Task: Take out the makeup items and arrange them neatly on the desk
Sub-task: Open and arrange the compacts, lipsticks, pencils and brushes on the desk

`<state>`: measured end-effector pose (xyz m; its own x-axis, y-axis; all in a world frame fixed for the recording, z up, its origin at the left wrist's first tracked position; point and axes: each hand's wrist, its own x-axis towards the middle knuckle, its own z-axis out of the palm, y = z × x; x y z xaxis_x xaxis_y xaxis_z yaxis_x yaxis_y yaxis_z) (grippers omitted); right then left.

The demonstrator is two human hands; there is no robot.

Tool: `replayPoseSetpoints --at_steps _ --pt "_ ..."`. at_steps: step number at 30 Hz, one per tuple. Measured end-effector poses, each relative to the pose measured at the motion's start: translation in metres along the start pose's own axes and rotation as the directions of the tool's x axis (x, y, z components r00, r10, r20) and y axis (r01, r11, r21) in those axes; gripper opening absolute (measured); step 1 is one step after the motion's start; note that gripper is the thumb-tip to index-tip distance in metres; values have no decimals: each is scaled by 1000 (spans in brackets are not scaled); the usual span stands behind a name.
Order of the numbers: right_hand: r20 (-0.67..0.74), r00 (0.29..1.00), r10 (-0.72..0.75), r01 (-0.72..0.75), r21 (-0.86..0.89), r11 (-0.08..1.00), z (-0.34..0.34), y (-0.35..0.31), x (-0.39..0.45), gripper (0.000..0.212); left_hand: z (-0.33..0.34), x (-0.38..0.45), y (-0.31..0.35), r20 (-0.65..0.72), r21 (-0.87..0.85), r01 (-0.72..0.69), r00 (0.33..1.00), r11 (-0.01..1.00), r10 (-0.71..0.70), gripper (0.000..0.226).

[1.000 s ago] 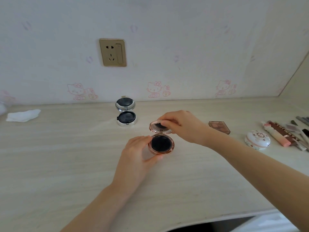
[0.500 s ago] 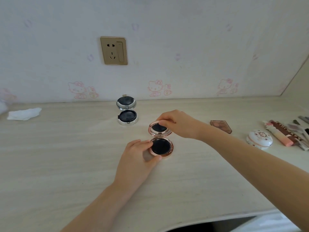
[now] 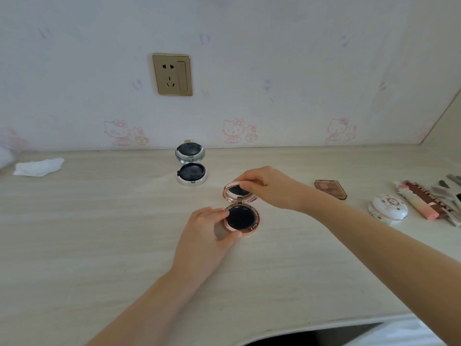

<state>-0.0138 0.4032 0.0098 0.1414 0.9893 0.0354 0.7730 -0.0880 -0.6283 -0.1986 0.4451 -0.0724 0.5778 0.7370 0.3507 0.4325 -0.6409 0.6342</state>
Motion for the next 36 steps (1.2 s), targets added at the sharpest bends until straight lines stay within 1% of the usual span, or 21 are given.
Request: replayPoseSetpoints --at_steps 2,5,7,9,13,16,19,23,26,29,34,36 --pt "-41 999 31 -31 13 999 1 1 -3 31 -1 -1 0 8 -4 2 1000 1000 -2 51" --pt "-188 975 119 -87 168 982 9 9 -17 40 -2 -1 1 11 -9 -1 1000 1000 1 50" --pt "-271 949 158 -101 213 972 20 15 -32 43 -3 -2 3 5 -17 -7 1000 1000 8 48" --pt "-285 944 164 -112 192 975 33 22 -48 47 -4 -2 5 -9 -32 -20 1000 999 20 44" --pt "-239 956 170 -147 111 983 55 29 -68 62 -3 -2 5 -4 -6 -33 999 999 33 42" --pt "-245 963 108 -112 -5 994 63 30 -70 74 -3 -1 4 10 -7 -26 1000 1000 26 44" --pt "-274 961 38 -61 -78 995 70 28 -67 79 -1 -2 3 19 14 -18 1000 1000 18 46" --pt "-319 948 -11 -29 -121 992 73 28 -64 74 0 -1 2 7 26 -8 1000 1000 8 44" --pt "-306 952 -27 -21 -153 988 70 30 -58 57 2 3 3 0 56 -44 999 998 44 36" --pt "-293 955 -35 -9 -146 989 67 31 -50 42 5 12 2 -1 129 -68 998 989 69 35" --pt "-281 957 -67 19 -170 985 61 39 -23 42 5 39 1 26 263 -158 987 952 157 27" --pt "-279 958 -67 15 -187 982 58 43 -11 41 7 51 -1 45 320 -172 985 932 166 25"
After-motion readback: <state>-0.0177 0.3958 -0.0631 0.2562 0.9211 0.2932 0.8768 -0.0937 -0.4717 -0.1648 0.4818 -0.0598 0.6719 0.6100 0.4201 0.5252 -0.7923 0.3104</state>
